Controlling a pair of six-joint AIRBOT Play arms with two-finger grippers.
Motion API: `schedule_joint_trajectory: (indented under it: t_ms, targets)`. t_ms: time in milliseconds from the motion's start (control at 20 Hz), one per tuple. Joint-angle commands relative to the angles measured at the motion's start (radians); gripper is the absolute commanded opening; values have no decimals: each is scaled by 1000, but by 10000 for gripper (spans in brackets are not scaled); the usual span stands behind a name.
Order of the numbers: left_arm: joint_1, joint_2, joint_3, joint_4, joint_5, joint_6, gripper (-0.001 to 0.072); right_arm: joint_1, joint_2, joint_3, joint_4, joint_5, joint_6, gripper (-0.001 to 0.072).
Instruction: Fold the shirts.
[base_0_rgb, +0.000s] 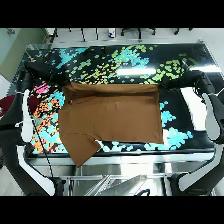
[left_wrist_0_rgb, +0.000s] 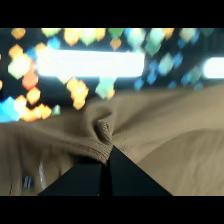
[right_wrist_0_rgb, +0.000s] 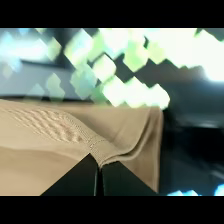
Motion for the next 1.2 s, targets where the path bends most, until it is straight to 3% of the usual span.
schedule_joint_trajectory:
  t_ms: [0,400,900,950,1000,1050,1150]
  targets:
    - [-4,9,-35,108,120,-67,21,16,-16,-29,-77,-39,19,23]
    - [0,9,-212,164,79,-93,21,22,-28,-60,-122,-125,21,24]
    - [-2,7,-216,150,0,-93,22,23,-29,-60,-105,-143,21,29]
    - [-2,8,-216,134,8,-93,27,24,-28,-59,-99,-149,21,162]
    - [-2,8,-213,118,27,-93,282,24,-25,-57,-95,-176,21,418]
    - [-1,8,-199,119,63,-110,678,19,-11,-54,-95,-216,21,468]
    - [17,8,-133,118,182,-154,704,-9,39,-49,-96,-291,20,468]
